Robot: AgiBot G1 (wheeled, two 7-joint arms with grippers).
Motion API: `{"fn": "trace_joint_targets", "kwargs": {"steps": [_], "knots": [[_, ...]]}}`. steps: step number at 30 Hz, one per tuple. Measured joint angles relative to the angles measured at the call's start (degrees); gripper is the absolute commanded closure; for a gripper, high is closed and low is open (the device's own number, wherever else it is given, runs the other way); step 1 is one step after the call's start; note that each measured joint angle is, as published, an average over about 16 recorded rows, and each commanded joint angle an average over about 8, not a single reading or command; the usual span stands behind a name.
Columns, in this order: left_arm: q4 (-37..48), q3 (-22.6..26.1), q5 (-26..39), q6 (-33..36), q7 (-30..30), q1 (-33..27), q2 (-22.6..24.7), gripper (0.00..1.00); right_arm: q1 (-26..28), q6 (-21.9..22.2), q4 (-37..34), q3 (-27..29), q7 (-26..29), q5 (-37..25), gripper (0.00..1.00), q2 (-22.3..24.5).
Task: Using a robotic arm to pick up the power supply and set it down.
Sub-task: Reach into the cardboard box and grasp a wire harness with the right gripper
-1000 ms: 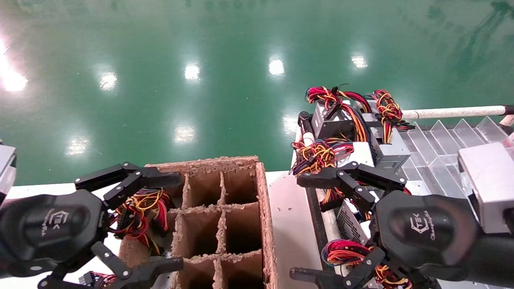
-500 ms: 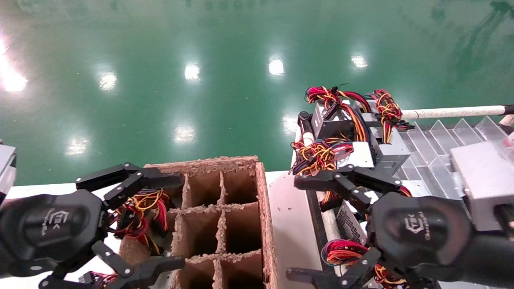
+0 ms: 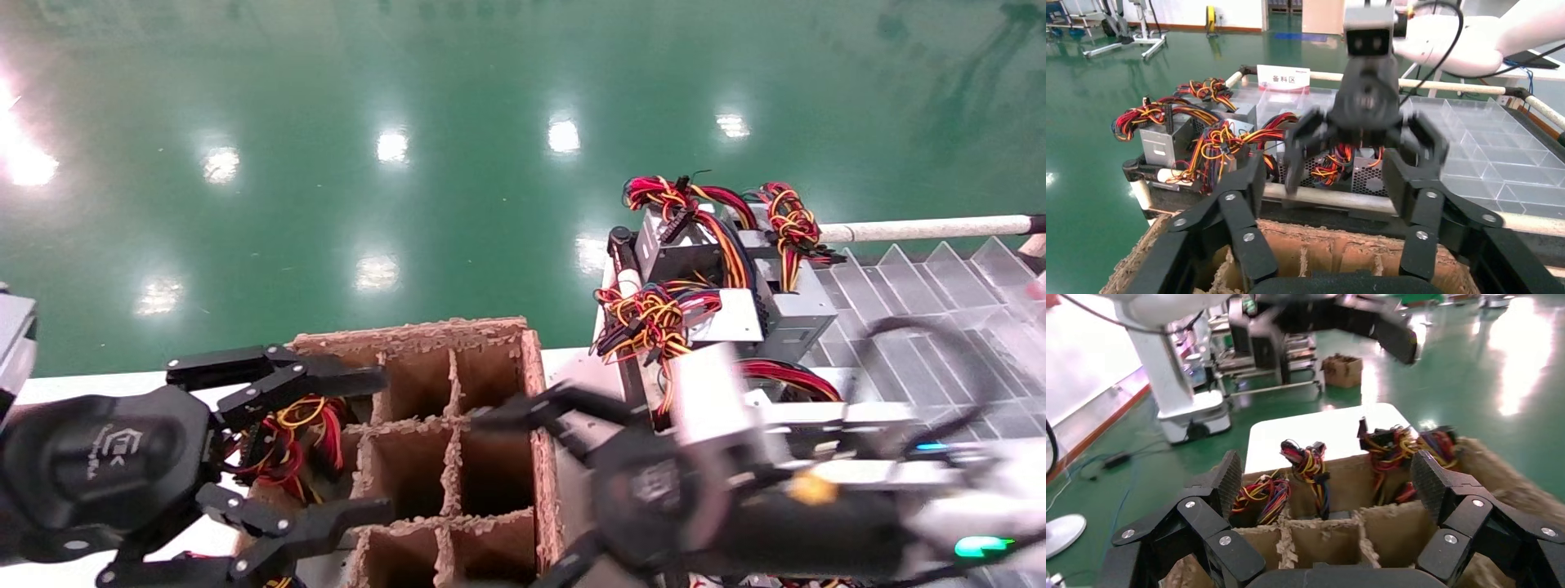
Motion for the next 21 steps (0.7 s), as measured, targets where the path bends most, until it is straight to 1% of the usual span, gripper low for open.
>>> {"fn": "trace_joint_targets", "kwargs": {"steps": [8, 21], "knots": [[0.0, 0.0, 0.0, 0.0, 0.0, 0.0, 0.0, 1.0, 1.63, -1.79, -6.57, -3.62, -3.62, -3.28, 0.0, -7.19], [0.0, 0.0, 0.0, 0.0, 0.0, 0.0, 0.0, 1.0, 4.53, -5.14, -16.76, -8.39, -9.92, -5.78, 0.0, -17.44]]}}
